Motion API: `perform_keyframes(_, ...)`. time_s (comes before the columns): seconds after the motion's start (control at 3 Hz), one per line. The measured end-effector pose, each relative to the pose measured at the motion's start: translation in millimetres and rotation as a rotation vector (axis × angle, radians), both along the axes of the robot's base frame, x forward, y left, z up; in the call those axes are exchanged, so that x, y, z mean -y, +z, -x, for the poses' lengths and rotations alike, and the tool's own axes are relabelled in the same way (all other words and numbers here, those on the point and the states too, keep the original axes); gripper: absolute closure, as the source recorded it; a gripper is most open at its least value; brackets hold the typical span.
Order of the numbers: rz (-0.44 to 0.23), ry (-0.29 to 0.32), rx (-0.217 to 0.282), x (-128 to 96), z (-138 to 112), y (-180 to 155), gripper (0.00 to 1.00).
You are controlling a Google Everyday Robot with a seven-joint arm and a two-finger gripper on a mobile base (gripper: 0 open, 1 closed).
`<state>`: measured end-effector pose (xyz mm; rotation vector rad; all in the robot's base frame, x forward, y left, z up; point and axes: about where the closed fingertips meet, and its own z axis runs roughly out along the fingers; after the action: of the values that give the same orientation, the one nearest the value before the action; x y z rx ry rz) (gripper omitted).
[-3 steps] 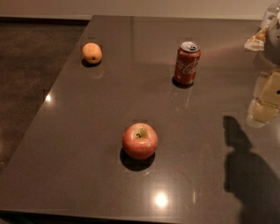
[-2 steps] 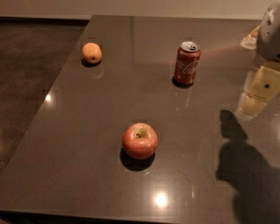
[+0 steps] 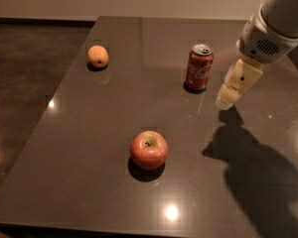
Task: Move coke can near orange
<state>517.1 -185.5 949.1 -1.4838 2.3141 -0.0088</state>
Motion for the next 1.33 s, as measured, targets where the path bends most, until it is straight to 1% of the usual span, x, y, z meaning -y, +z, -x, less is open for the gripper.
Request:
perform_keyframes(0.33, -0.036, -0.059, 0.033, -8.3, -28.2, -4.9, 0.00)
perform_keyframes(0.67, -0.077, -0.105, 0.053, -11.0, -53.0, -8.6, 0.00)
perform_keyframes(1.0, -0.134, -0.128, 0.060, -18.9, -81.3, -15.3, 0.00)
perform_keyframes(1.33, -0.172, -0.129, 0.052, -28.8, -96.8, -22.1, 0.00)
